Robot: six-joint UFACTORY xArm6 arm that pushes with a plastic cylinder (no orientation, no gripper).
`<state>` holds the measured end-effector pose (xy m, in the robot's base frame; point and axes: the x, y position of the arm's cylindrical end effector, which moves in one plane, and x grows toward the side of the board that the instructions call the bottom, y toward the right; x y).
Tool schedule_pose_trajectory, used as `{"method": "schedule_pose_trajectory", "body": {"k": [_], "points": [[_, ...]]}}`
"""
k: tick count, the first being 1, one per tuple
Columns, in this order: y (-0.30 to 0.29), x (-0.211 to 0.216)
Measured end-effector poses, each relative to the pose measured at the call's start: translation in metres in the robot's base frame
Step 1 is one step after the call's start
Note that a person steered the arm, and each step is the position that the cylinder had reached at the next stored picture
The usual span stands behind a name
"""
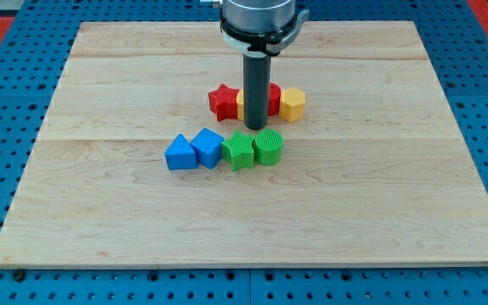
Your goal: Move the hexagon a little bit right
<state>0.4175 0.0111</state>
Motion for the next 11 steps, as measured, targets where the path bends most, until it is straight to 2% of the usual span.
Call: {"method": "schedule_pose_trajectory", "body": {"k": [2,5,11], "points": [[-0.004,-0.012],[0.001,-0.003],[0.064,-0.003]]}}
